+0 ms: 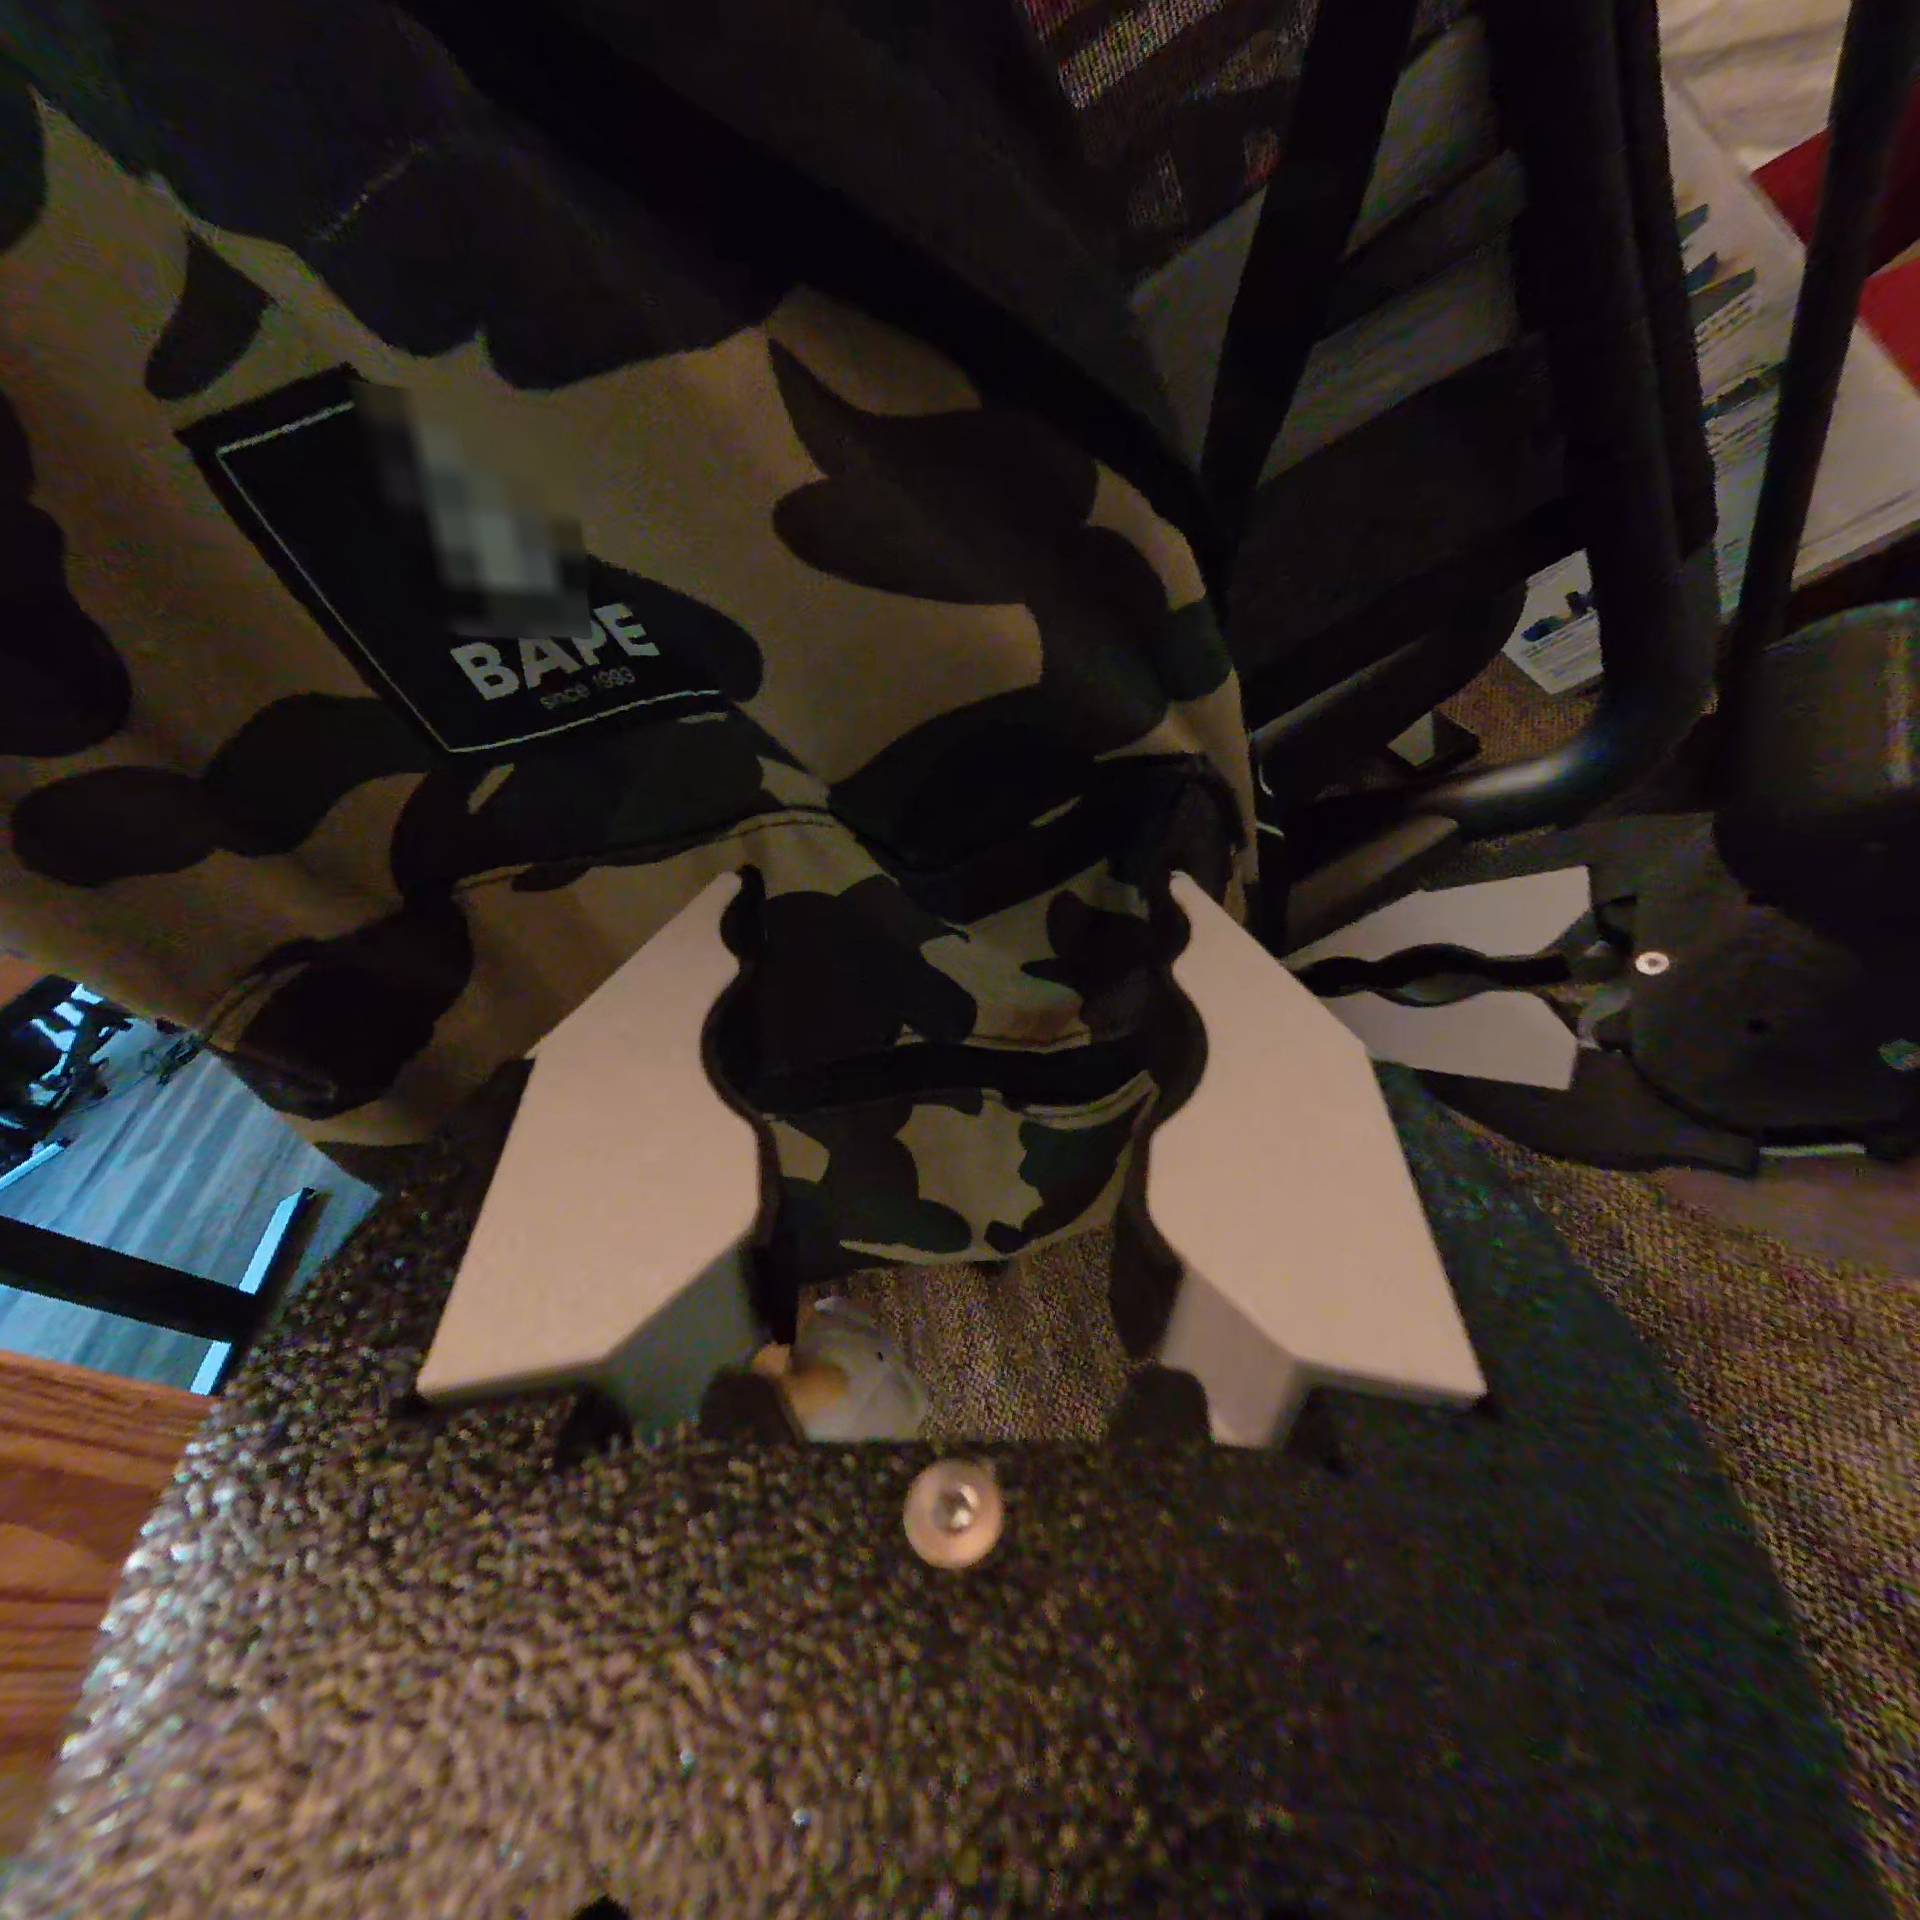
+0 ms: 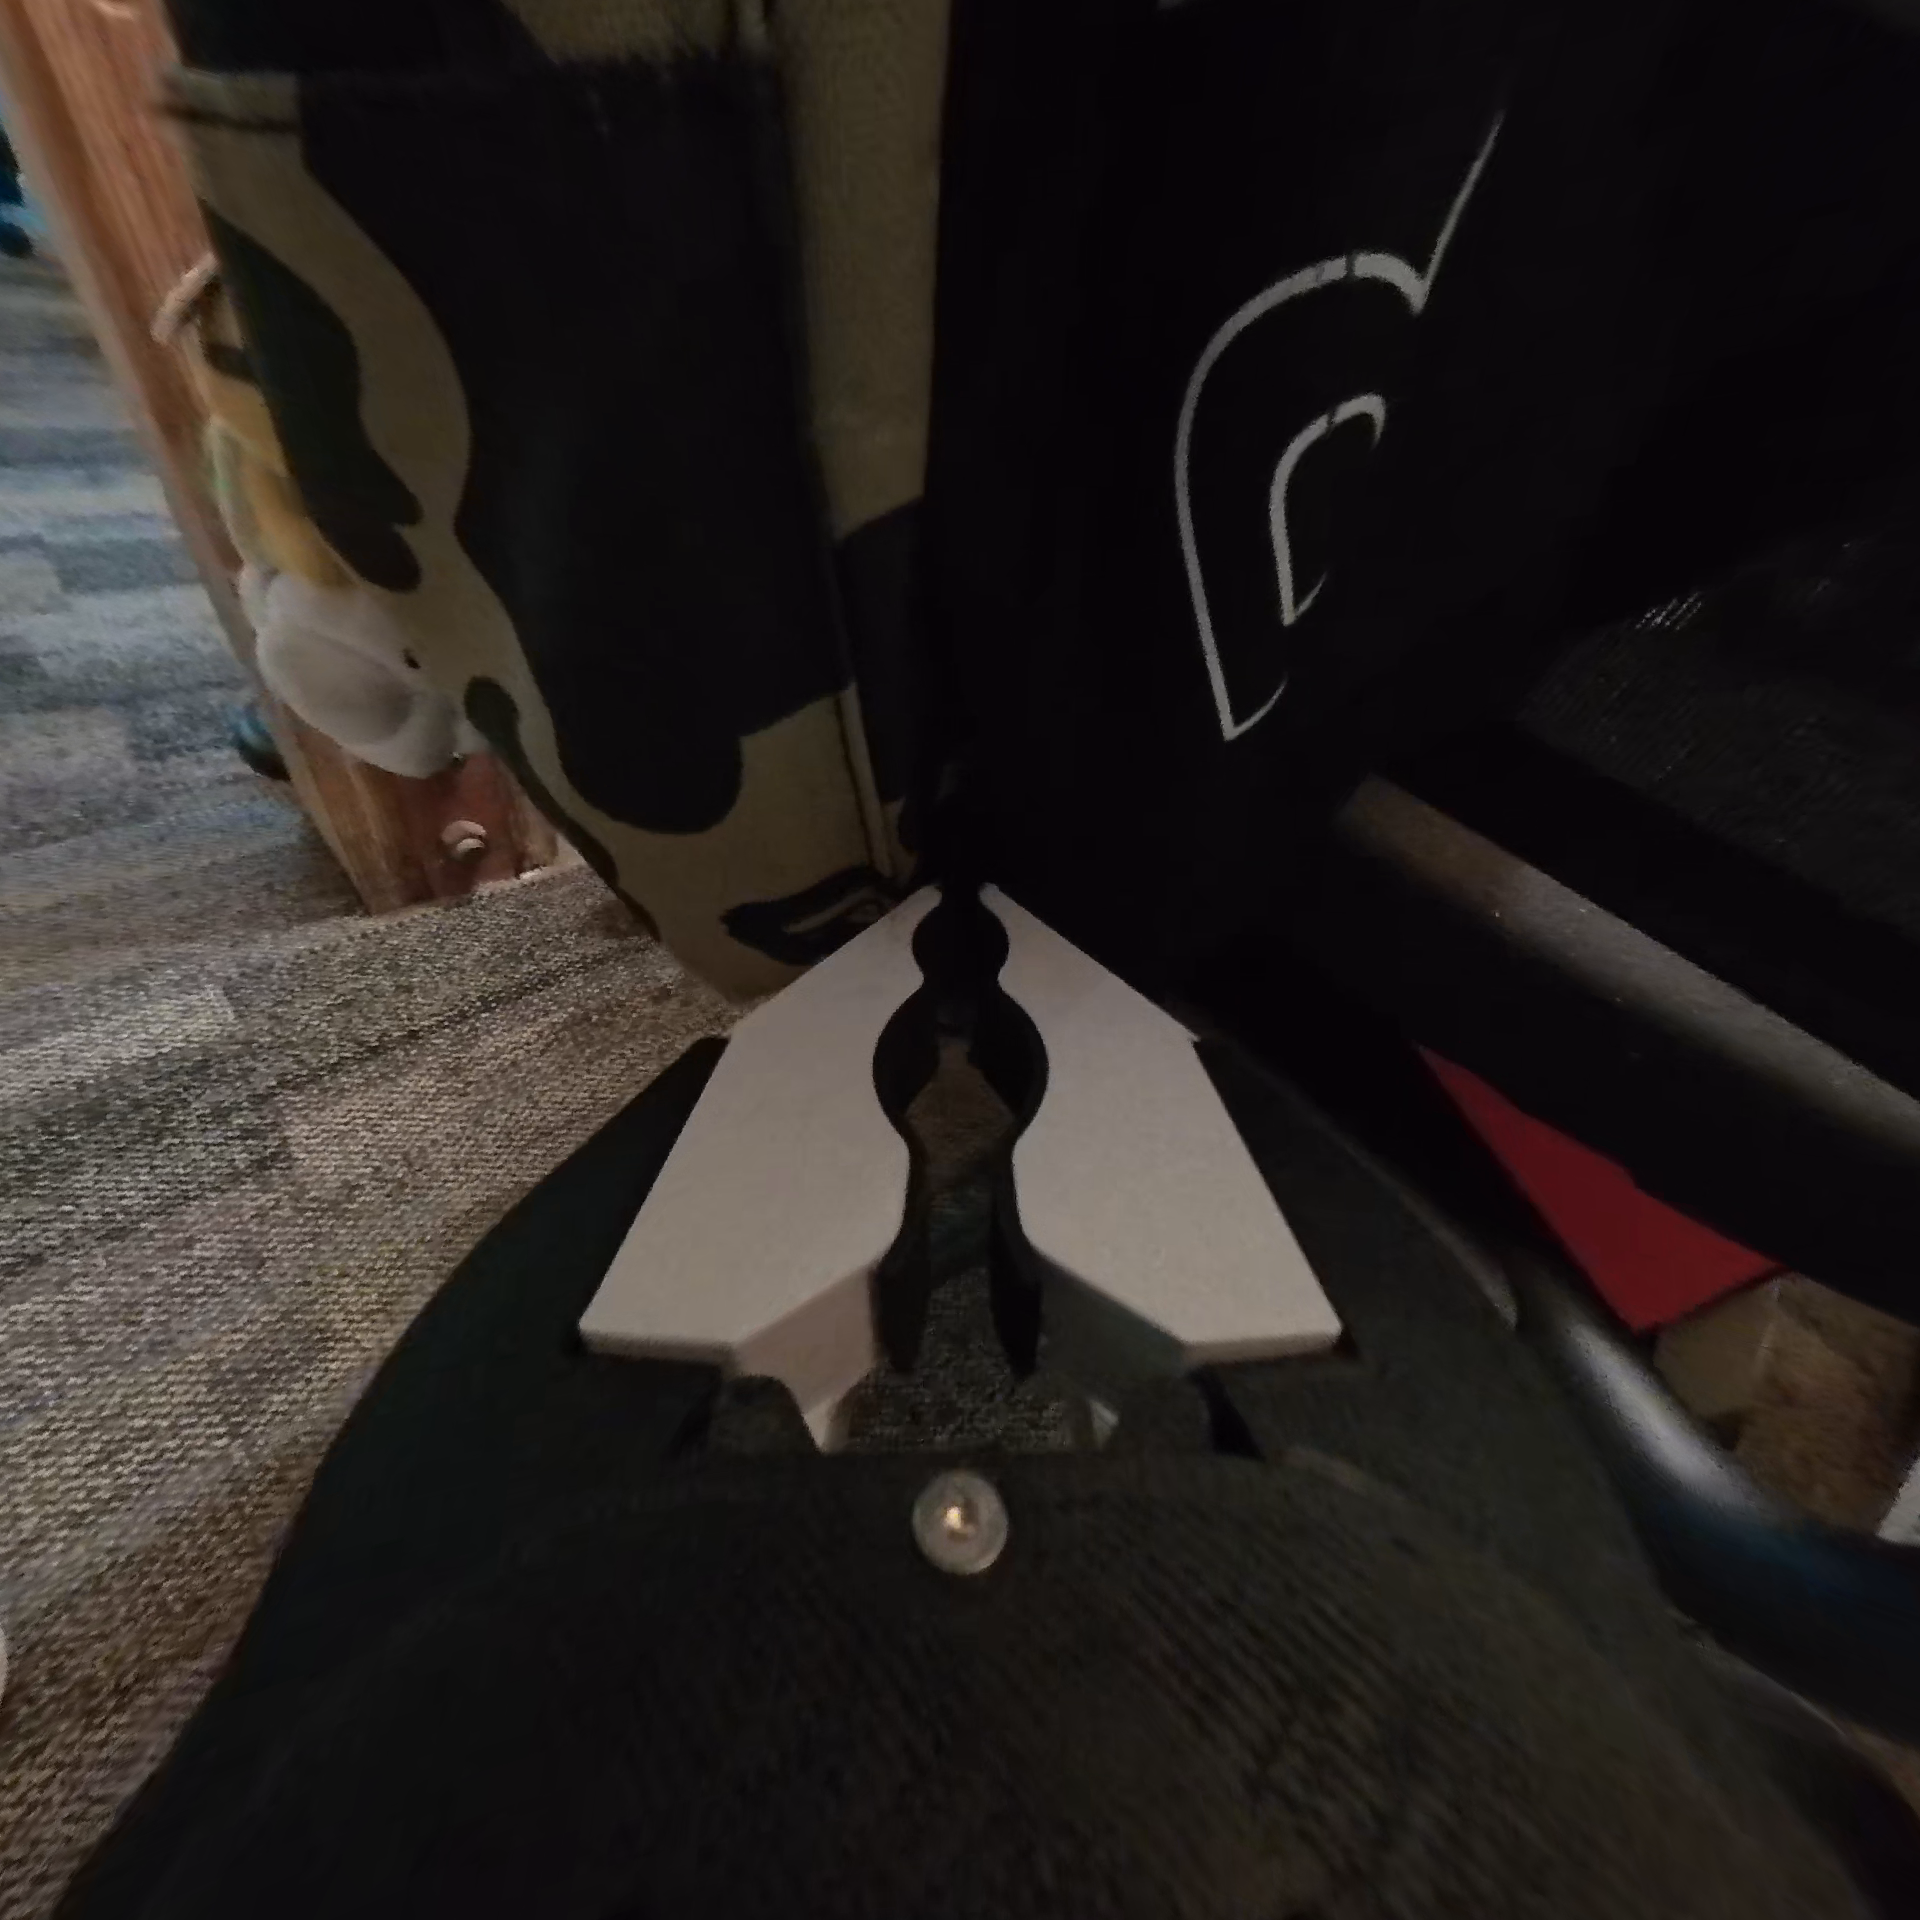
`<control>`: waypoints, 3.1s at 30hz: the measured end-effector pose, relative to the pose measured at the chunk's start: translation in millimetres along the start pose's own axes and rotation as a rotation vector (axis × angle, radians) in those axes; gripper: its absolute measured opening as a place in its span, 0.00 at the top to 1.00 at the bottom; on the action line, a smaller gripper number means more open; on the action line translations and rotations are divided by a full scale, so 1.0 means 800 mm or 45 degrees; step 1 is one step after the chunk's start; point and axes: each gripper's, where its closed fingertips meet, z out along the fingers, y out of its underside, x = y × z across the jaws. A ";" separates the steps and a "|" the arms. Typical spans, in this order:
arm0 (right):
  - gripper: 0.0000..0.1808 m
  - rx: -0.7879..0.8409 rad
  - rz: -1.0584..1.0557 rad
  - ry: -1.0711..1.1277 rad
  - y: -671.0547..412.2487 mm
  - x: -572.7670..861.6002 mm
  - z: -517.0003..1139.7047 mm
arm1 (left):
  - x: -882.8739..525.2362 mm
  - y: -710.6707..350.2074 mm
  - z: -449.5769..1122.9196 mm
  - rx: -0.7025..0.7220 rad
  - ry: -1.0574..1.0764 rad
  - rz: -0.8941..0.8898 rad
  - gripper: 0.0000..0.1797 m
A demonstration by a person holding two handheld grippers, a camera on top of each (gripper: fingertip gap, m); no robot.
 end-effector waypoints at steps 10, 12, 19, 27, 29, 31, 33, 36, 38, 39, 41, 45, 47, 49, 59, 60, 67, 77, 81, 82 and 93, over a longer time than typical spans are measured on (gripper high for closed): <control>1.00 0.080 0.439 -0.155 -0.068 0.008 -0.021 | 0.002 0.002 0.000 -0.018 0.014 0.077 0.65; 1.00 0.165 0.540 -0.189 -0.109 0.016 -0.041 | 0.008 0.004 0.007 -0.036 0.021 0.079 0.66; 1.00 -0.336 0.455 -0.236 -0.015 0.020 -0.063 | 0.010 0.013 0.022 -0.129 -0.034 -0.047 0.67; 0.82 -0.209 0.203 -0.119 0.015 0.013 -0.019 | 0.007 0.018 0.011 -0.075 -0.035 -0.104 0.68; 0.86 -0.183 0.118 -0.099 0.021 0.004 -0.013 | 0.006 0.019 0.010 -0.070 -0.032 -0.106 0.68; 0.89 -0.176 0.041 -0.041 0.025 0.003 -0.008 | 0.005 0.020 0.010 -0.075 -0.026 -0.110 0.67; 0.89 -0.139 0.007 -0.005 0.023 0.004 -0.003 | 0.004 0.020 0.011 -0.079 -0.022 -0.110 0.66; 0.90 -0.120 -0.027 0.036 0.023 0.008 0.003 | 0.004 0.021 0.013 -0.079 -0.020 -0.109 0.65; 0.93 -0.098 -0.096 0.064 0.020 0.010 0.005 | 0.004 0.022 0.014 -0.080 -0.021 -0.113 0.65; 0.95 -0.093 -0.121 0.064 0.020 0.009 0.006 | 0.004 0.022 0.014 -0.082 -0.022 -0.112 0.65; 0.95 -0.085 -0.144 0.089 0.020 0.010 0.008 | 0.004 0.023 0.014 -0.082 -0.023 -0.112 0.65; 0.95 -0.067 -0.212 0.150 0.019 0.014 0.011 | 0.003 0.024 0.014 -0.084 -0.020 -0.107 0.65; 0.94 -0.066 -0.243 0.170 0.019 0.016 0.013 | 0.002 0.025 0.015 -0.086 -0.018 -0.105 0.65; 0.94 -0.069 -0.302 0.165 0.019 0.016 0.014 | 0.002 0.028 0.014 -0.092 -0.014 -0.101 0.65; 0.96 -0.099 -0.498 0.119 0.018 0.019 0.020 | 0.001 0.036 0.009 -0.126 -0.012 -0.114 0.65; 0.97 -0.114 -0.498 0.121 0.017 0.020 0.020 | 0.002 0.037 0.008 -0.127 -0.014 -0.115 0.65; 0.97 -0.054 -0.157 0.111 -0.014 0.024 -0.024 | 0.009 0.035 0.000 -0.122 0.000 -0.133 0.65; 1.00 -0.061 0.128 -0.057 -0.046 0.004 -0.064 | 0.030 0.021 -0.012 -0.068 0.041 -0.047 0.66; 1.00 -0.255 0.165 -0.088 0.007 0.002 -0.056 | 0.055 -0.001 -0.021 0.041 0.091 0.255 0.68; 0.98 -0.245 0.162 -0.059 0.012 0.006 -0.053 | 0.066 -0.004 -0.023 0.070 0.116 0.349 0.68; 0.87 -0.083 -0.275 0.269 0.005 0.025 -0.007 | 0.102 0.005 -0.031 0.066 0.187 0.461 0.71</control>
